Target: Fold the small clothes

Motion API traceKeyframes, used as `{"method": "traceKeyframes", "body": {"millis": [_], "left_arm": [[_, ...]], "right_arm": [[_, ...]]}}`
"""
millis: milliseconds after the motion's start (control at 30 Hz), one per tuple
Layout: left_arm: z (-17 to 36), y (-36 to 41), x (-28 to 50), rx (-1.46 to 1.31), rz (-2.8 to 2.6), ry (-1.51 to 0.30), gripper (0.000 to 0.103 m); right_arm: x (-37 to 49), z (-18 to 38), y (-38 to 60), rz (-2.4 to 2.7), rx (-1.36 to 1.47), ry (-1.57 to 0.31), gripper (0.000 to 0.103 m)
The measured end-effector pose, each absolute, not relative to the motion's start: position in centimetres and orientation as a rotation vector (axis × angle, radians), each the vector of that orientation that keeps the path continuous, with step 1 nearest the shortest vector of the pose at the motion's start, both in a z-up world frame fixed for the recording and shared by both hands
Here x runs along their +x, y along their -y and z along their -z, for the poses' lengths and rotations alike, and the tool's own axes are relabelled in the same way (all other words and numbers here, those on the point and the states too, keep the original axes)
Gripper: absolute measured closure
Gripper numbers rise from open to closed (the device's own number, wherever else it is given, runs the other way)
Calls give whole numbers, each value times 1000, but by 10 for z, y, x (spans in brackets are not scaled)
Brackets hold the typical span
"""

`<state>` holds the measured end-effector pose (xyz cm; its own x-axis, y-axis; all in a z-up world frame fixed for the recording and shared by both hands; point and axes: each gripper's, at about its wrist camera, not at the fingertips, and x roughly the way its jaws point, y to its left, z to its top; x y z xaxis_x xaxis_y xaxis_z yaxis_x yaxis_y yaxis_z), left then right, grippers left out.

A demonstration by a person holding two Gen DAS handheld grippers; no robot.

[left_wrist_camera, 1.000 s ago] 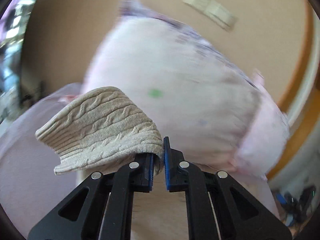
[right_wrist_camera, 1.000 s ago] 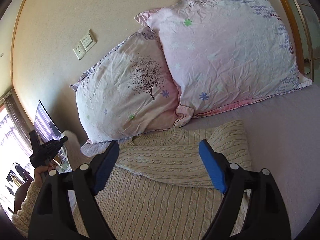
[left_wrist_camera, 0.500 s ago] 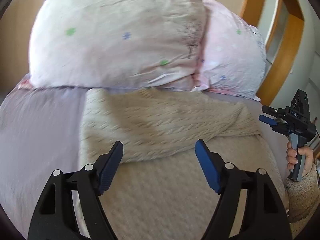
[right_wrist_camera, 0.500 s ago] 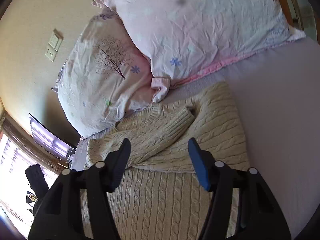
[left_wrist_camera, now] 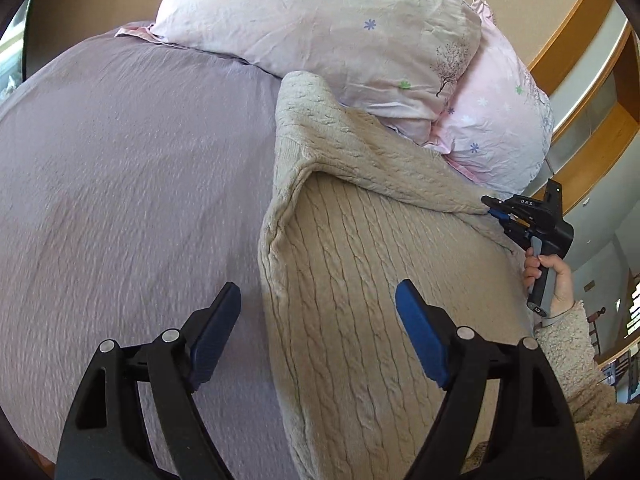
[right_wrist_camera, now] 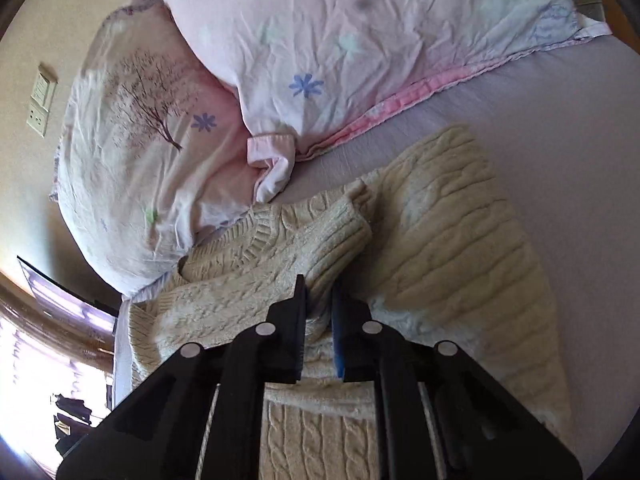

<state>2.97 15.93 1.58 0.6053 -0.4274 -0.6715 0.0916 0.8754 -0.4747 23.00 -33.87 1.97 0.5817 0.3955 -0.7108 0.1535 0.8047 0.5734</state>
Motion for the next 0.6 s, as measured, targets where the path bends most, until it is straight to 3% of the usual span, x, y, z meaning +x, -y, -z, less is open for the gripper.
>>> {"method": "traceKeyframes", "body": {"millis": [33,100,167,200,333,433,600], "left_arm": [[-15,-161,26,-443,333,-871,22],[-12,-162,17,-473,369,-859,23],[-9,-163,7,-502,410,-846,24],[-7,-164,2,-525,437,-843,26],[-2,-159,-19,-554,521,-828,40],[0,-155,-35,-583,571,-811,45],[9,-155,-56,-669,622,-817,57]], "right_arm": [[221,-26,342,-139,642,-934,92],[194,-37,354,-116,626,-909,78],[160,-46,370,-97,613,-909,32],[141,-50,380,-88,604,-901,27],[81,-49,411,-83,560,-973,29],[46,-29,423,-181,649,-1067,50],[-10,-11,415,-411,793,-1131,74]]}}
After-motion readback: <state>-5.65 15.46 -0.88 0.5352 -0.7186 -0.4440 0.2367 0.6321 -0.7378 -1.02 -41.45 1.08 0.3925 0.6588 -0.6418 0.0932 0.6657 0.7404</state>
